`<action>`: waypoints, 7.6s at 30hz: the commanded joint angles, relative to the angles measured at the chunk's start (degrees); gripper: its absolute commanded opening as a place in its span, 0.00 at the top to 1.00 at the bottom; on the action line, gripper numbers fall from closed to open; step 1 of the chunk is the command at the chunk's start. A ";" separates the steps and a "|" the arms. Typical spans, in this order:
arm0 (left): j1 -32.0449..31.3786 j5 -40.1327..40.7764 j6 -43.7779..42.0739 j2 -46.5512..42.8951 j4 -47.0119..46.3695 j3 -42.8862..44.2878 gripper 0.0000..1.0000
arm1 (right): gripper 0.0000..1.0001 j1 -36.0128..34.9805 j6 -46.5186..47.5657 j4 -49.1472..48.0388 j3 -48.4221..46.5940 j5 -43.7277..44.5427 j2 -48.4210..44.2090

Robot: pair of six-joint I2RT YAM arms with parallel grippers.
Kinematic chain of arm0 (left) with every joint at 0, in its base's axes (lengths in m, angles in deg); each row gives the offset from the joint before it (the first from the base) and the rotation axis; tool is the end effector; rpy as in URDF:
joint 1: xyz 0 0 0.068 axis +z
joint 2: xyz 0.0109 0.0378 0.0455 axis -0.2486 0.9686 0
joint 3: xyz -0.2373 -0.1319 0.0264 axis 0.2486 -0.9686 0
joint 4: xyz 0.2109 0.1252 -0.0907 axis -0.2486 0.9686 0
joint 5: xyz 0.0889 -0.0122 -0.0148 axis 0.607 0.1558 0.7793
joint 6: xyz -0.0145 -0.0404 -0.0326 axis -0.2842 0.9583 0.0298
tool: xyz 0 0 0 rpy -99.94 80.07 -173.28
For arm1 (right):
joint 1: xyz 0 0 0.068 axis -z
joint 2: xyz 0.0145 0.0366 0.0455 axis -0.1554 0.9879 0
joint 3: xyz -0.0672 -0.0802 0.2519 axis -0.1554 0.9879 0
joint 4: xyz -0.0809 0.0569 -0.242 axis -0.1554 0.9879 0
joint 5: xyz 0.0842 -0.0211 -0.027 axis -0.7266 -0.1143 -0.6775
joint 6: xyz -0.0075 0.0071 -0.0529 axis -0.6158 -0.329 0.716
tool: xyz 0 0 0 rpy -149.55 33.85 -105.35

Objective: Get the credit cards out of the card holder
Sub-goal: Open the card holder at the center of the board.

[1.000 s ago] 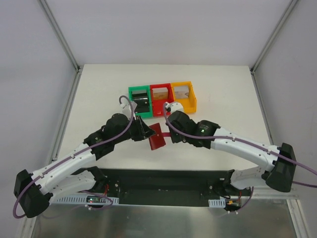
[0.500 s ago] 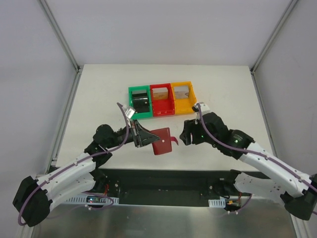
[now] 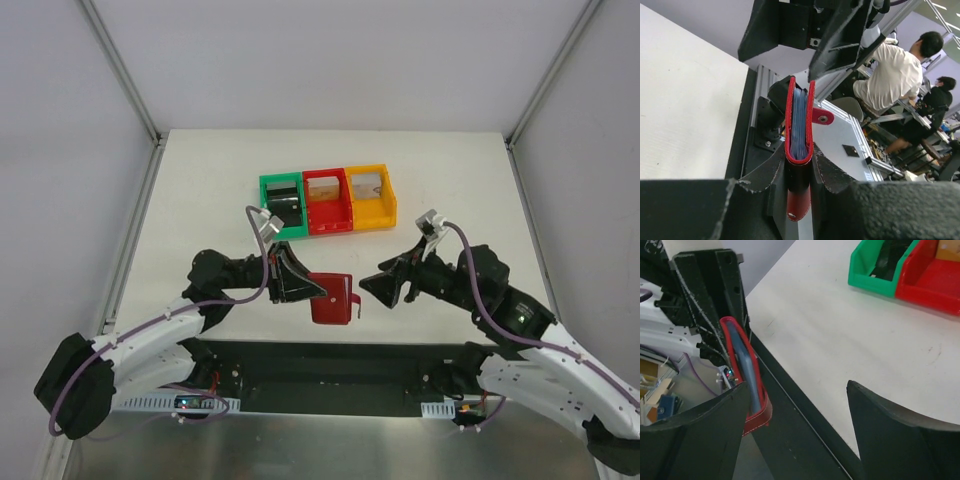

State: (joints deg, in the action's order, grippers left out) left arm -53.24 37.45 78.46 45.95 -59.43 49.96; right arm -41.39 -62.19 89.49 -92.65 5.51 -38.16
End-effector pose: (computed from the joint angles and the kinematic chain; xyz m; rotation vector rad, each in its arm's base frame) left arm 0.1275 -0.1375 0.2870 0.7823 1.3232 -1.7671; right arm 0.0861 0.1113 0.3557 -0.6900 1.6194 0.9102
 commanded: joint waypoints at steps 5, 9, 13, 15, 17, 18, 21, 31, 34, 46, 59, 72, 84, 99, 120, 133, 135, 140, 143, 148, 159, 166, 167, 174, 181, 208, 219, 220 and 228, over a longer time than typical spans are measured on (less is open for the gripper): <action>1.41 -5.64 9.24 9.84 -16.96 4.89 1.00 | 0.27 0.23 -0.90 -6.18 -1.44 -9.83 4.29; 1.41 -5.37 9.50 9.85 -16.44 5.24 1.00 | 0.32 0.23 -0.55 -5.22 -1.79 -10.18 6.58; 1.58 -4.58 8.10 7.74 -13.54 5.50 1.00 | 0.34 0.23 -0.46 -5.13 -1.26 -11.24 7.47; 1.85 -4.41 7.40 6.42 -12.13 5.59 1.00 | 0.34 0.31 -0.55 -5.13 -0.56 -10.80 6.77; 2.20 -4.14 7.04 5.28 -11.43 5.59 1.00 | 0.34 0.40 -0.73 -5.22 0.49 -10.45 5.89; 2.37 -4.14 6.87 4.75 -10.99 5.59 1.00 | 0.34 0.49 -0.82 -5.22 0.76 -10.71 5.62; 2.81 -3.70 6.51 3.78 -10.02 5.33 1.00 | 0.34 0.76 -1.17 -5.66 1.37 -11.23 4.74; 2.82 -3.70 9.41 3.87 -13.62 5.42 1.00 | 0.57 0.84 -1.96 -6.97 1.55 -12.99 5.71; 2.82 -4.32 9.50 3.95 -13.71 5.50 1.00 | 0.67 0.93 -2.05 -7.50 1.11 -13.70 5.97; 2.90 -0.62 5.63 1.32 -5.18 5.33 1.00 | 0.27 2.43 -1.34 -3.11 -2.05 -12.29 3.24; 2.90 -1.59 8.27 2.02 -8.17 5.33 1.00 | 0.42 2.51 -3.72 -7.85 -1.44 -15.45 7.03; 2.90 -1.94 11.60 4.13 -13.61 4.89 1.00 | 0.49 2.43 -5.47 -12.16 -1.26 -18.09 9.75; 2.82 -2.30 13.28 7.47 -17.49 4.71 1.00 | 0.83 2.34 -8.20 -18.75 -0.12 -23.18 11.16; 2.55 0.78 11.61 5.71 -12.38 2.52 0.36 | 1.00 2.42 -0.99 5.33 -10.66 -15.54 12.56; 1.85 1.48 12.84 10.19 -16.52 -1.35 0.33 | 1.00 -0.82 0.68 15.00 -18.05 -2.98 16.69; 2.20 2.80 13.37 8.97 -17.14 -4.07 0.33 | 1.00 -2.85 0.85 15.52 -17.26 1.51 16.44; 2.20 3.33 12.84 7.91 -15.91 -4.43 0.33 | 1.00 -2.76 0.77 15.44 -16.82 1.25 15.91; 2.20 3.59 12.84 7.73 -15.38 -4.08 0.32 | 1.00 -2.85 0.24 14.56 -15.76 0.54 15.73; 2.20 3.68 13.28 8.26 -15.47 -3.72 0.32 | 1.00 -2.85 0.15 14.21 -15.94 0.45 15.73; 2.20 5.35 12.23 6.95 -13.28 -4.25 0.32 | 1.00 -2.85 0.06 14.64 -15.85 1.60 14.85; 2.29 7.02 10.82 4.57 -9.84 -5.13 0.32 | 0.99 -2.85 -0.64 13.59 -13.74 0.89 13.36; 3.08 8.42 10.03 1.24 -7.91 -6.36 0.32 | 1.00 -2.85 -0.73 13.77 -13.39 0.89 12.21; 3.17 8.69 9.77 0.53 -7.65 -6.71 0.32 | 1.00 -2.85 -0.64 13.59 -13.22 0.81 12.21; 3.17 7.55 11.34 1.31 -9.05 -5.57 0.32 | 1.00 -2.76 -1.70 11.05 -12.34 -1.04 13.18; 3.52 9.74 11.53 -0.43 -7.91 -5.13 0.32 | 1.00 -2.85 -2.66 9.29 -11.02 -0.95 12.74; 2.82 8.34 7.75 -0.96 -3.08 -4.60 0.53 | 1.00 -2.76 -4.42 6.12 -8.65 -1.74 13.27; 2.82 7.99 2.82 -6.59 9.93 0.23 0.36 | 1.00 -1.09 -5.30 3.05 -5.22 -3.58 11.78; 2.82 7.90 2.73 -7.03 10.46 0.67 0.35 | 1.00 -0.48 -5.73 2.61 -4.78 -4.29 11.51; 2.82 7.02 2.12 -6.51 11.87 1.64 0.38 | 1.00 0.49 -6.79 1.20 -3.11 -5.61 10.28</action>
State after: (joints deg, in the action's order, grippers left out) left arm -50.03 46.77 81.94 39.59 -47.44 49.56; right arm -41.45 -67.44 95.29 -96.32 1.81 -26.14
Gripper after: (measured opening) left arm 0.638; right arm 0.029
